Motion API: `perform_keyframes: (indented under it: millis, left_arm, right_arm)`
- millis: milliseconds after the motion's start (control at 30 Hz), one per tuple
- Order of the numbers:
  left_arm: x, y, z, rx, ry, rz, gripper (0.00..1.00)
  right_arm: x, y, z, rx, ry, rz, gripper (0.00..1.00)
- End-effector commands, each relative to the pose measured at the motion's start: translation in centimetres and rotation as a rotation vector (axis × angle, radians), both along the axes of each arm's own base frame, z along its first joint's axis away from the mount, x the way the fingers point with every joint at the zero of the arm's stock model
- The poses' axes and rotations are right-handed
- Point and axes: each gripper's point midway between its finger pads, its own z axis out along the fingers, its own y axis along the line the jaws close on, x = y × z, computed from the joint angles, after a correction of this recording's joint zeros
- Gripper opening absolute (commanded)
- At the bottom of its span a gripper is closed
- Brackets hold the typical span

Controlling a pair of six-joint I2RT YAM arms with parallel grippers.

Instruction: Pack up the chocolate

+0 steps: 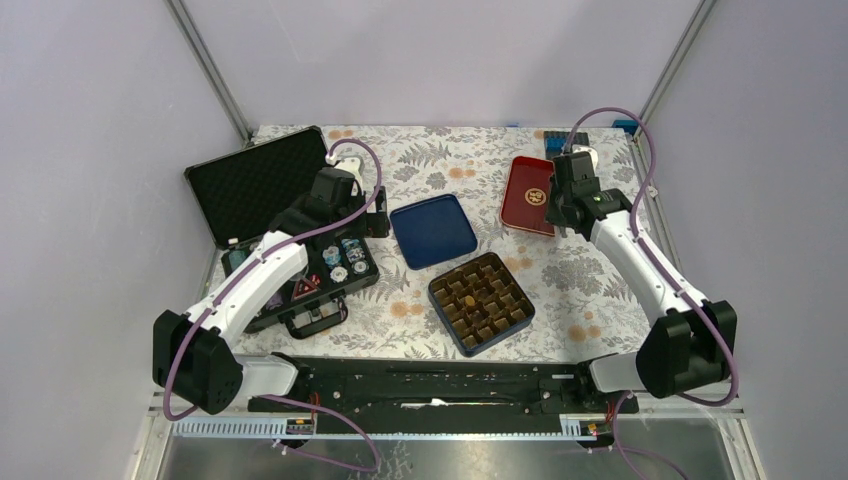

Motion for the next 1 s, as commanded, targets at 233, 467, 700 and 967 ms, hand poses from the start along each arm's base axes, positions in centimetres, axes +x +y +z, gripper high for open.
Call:
perform_keyframes:
  millis: [233, 467, 700, 967]
  left_arm:
    - [0.9, -0.4, 1.7, -0.019, -0.065, -0.015, 0.99]
    - [1.0, -0.4, 1.5, -0.019, -0.06, -0.018, 0.99]
    - [1.0, -0.5, 1.1, -0.016, -0.049, -0.018, 0.99]
    - [1.1, -0.5, 1.3, -0.016, -0.053, -0.014, 0.99]
  right_arm:
    - [2.2, -0.6, -1.1, 0.045, -0.005, -0.036, 0.39]
    - [1.0, -1.1, -3.0, 0.037, 0.039, -0.051, 0.4]
    - [0.2, -1.8, -4.6, 0.012, 0.069, -0.068, 0.4]
    - [1.0, -2.4, -5.7, 0.004, 0.083, -0.081, 0.44]
